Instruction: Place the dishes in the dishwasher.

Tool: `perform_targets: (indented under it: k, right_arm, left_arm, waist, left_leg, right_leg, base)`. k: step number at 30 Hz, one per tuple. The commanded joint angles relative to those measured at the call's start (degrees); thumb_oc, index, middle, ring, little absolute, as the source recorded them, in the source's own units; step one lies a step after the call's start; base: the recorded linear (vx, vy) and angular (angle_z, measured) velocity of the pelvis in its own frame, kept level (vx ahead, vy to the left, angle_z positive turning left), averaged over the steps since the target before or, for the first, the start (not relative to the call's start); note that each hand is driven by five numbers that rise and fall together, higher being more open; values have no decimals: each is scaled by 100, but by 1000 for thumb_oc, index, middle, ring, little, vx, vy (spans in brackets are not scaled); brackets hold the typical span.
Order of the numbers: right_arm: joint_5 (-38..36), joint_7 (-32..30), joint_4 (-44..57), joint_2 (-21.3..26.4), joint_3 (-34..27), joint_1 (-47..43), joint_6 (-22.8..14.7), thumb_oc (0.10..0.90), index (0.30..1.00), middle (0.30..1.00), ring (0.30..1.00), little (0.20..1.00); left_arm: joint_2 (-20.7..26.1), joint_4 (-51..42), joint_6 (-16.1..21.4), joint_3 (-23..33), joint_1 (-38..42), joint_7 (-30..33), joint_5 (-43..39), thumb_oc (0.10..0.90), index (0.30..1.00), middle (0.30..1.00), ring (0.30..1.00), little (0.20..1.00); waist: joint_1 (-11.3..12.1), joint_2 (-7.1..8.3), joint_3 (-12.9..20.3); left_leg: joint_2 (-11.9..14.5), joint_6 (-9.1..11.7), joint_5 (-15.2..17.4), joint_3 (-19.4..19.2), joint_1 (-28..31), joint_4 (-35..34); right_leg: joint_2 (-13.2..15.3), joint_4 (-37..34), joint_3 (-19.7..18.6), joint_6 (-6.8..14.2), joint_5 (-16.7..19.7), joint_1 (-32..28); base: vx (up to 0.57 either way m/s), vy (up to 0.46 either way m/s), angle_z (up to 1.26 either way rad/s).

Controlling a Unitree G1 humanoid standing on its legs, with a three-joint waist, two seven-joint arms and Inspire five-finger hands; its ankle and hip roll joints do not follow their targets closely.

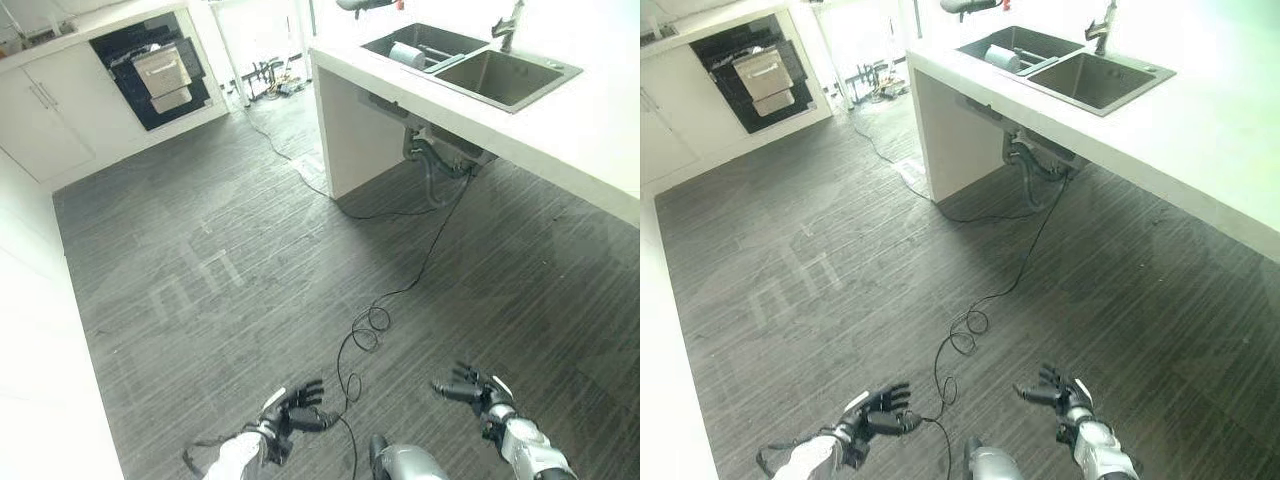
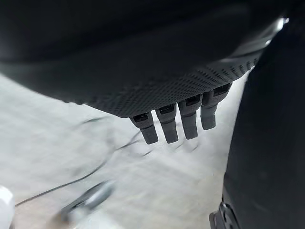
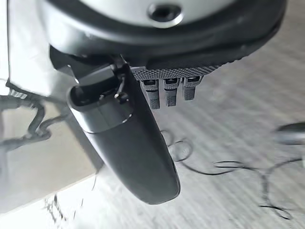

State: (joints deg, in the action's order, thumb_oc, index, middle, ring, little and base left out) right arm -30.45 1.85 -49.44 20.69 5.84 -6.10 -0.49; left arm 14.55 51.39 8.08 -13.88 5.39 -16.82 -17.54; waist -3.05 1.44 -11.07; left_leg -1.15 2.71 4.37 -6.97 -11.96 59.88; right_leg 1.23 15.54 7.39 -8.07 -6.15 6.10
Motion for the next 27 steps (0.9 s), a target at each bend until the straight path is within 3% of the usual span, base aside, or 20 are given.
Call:
perform_targets:
  k: [1, 3, 4, 5, 6, 10, 13, 16, 18, 19, 20, 21, 22, 23, 24, 26, 27]
  right_arm:
    - [-65, -112, 331, 375, -58, 305, -73, 800, 900, 900, 900, 900]
    - [67, -158, 229, 269, -25, 251, -13, 800, 900, 900, 900, 900]
    - [87, -228, 208, 216, 12, 249, 25, 800, 900, 900, 900, 900]
    - [77, -335, 169, 164, 90, 267, 39, 800, 900, 900, 900, 900]
    - [76, -341, 147, 154, 102, 290, 24, 800, 900, 900, 900, 900]
    - [214, -284, 119, 203, 102, 347, -31, 800, 900, 900, 900, 900]
    - [249, -259, 52, 217, 62, 363, -109, 800, 900, 900, 900, 900]
    - [229, -205, -67, 180, -20, 366, -97, 800, 900, 900, 900, 900]
    - [219, -312, -36, 87, -6, 390, -82, 800, 900, 900, 900, 900]
    - [186, -377, -1, 49, 22, 367, -65, 800, 900, 900, 900, 900]
    - [185, -406, 17, 35, 38, 359, -68, 800, 900, 900, 900, 900]
    - [203, -430, 36, 26, 54, 356, -75, 800, 900, 900, 900, 900]
    - [306, -458, 89, 4, 107, 374, -55, 800, 900, 900, 900, 900]
    - [457, -316, -133, -44, 193, 320, -154, 800, 900, 900, 900, 900]
    - [404, -317, -161, -24, 197, 337, -200, 800, 900, 900, 900, 900]
    - [316, -233, -200, 21, 110, 384, -226, 800, 900, 900, 900, 900]
    - [304, -175, -237, 36, 73, 399, -244, 800, 900, 900, 900, 900]
  left_arm:
    - [129, -290, 263, -102, -75, -194, -49, 800, 900, 900, 900, 900]
    - [108, -173, 322, -91, -79, -151, -133, 800, 900, 900, 900, 900]
    - [105, -132, 334, -100, -87, -135, -190, 800, 900, 900, 900, 900]
    - [108, -85, 419, -97, -102, -169, -151, 800, 900, 900, 900, 900]
    - [120, -87, 470, -91, -106, -201, -161, 800, 900, 900, 900, 900]
    - [148, -204, 519, -28, -135, -212, -334, 800, 900, 900, 900, 900]
    - [182, -208, 501, 2, -115, -279, -253, 800, 900, 900, 900, 900]
    - [218, -150, 508, -115, -29, -233, -85, 800, 900, 900, 900, 900]
    - [301, -124, 410, -239, 44, -298, 118, 800, 900, 900, 900, 900]
    - [327, -120, 366, -316, 77, -277, 158, 800, 900, 900, 900, 900]
    - [337, -116, 341, -344, 89, -271, 157, 800, 900, 900, 900, 900]
    - [348, -109, 327, -371, 99, -264, 139, 800, 900, 900, 900, 900]
    - [380, -105, 289, -397, 50, -198, 100, 800, 900, 900, 900, 900]
    - [346, 28, 328, -402, -54, -74, -74, 800, 900, 900, 900, 900]
    - [316, 80, 309, -419, -58, -107, -11, 800, 900, 900, 900, 900]
    - [295, 146, 197, -471, 1, -95, 141, 800, 900, 900, 900, 900]
    - [269, 235, 191, -470, 21, -92, 201, 800, 900, 900, 900, 900]
  waist:
    - [6, 4, -39]
    - [60, -16, -57]
    - [72, -118, -61]
    - [103, -255, -37]
    - [110, -291, -38]
    - [129, -339, -71]
    - [114, -282, -63]
    - [137, -258, 39]
    - [44, -306, 101]
    - [-9, -358, 129]
    - [-22, -367, 135]
    - [-32, -403, 157]
    - [-37, -462, 147]
    - [-141, -535, 1]
    - [-319, -522, -54]
    - [-450, -436, -22]
    - [-476, -354, -24]
  left_leg:
    - [-37, -62, 69, -364, 171, -2383]
    - [-122, -182, 180, -586, 381, -4157]
    - [-37, -176, 341, -400, 165, -4269]
    - [225, -67, 270, -109, -255, -4269]
    - [372, -5, 157, -66, -402, -4269]
    - [808, 94, -155, -159, -702, -4269]
    - [837, 32, -64, -363, -581, -4269]
    - [525, -174, 199, -308, -380, -4269]
    - [347, -366, 381, -294, -143, -4269]
    - [249, -470, 475, -226, -53, -4269]
    - [201, -516, 511, -213, -23, -4269]
    - [163, -571, 550, -202, -13, -4269]
    - [10, -731, 701, -188, 126, -4269]
    - [-93, -789, 949, -109, 512, -4269]
    - [-189, -737, 1101, 88, 683, -4269]
    - [-301, -718, 1262, 231, 832, -4269]
    - [-367, -706, 1352, 242, 947, -4269]
  right_leg:
    - [383, 165, 188, 943, -557, -115]
    - [316, 165, 70, 1084, -679, -258]
    - [181, 165, 15, 1115, -725, -293]
    - [-3, 165, -119, 1115, -809, -318]
    - [-35, 165, -143, 1115, -850, -348]
    - [91, 165, -120, 1175, -988, -485]
    - [252, 165, -59, 1250, -1122, -688]
    - [273, 165, -127, 1268, -1203, -1000]
    - [202, 165, -62, 1262, -1008, -1314]
    - [179, 342, -3, 1325, -613, -1336]
    - [206, 585, 18, 1359, -508, -1242]
    - [239, 935, 56, 1404, -347, -1075]
    - [409, 1991, 248, 1521, -15, -582]
    - [238, 2365, 413, 1515, 67, 269]
    - [-55, 1673, 390, 1464, 73, 564]
    - [-5, 583, 426, 1438, 317, 722]
    - [177, 165, 495, 1483, 415, 830]
  base:
    - [292, 80, -35]
    - [337, 159, -75]
    - [369, 227, -87]
    - [347, 230, -58]
    - [317, 219, -36]
    - [279, 239, -54]
    - [288, 278, -37]
    - [424, 390, 1]
    - [455, 455, 27]
    - [220, 269, 38]
    - [198, 278, 45]
    - [248, 373, 49]
    - [479, 532, 16]
    - [638, 460, -12]
    - [566, 214, -29]
    - [370, -69, 62]
    - [424, -141, 116]
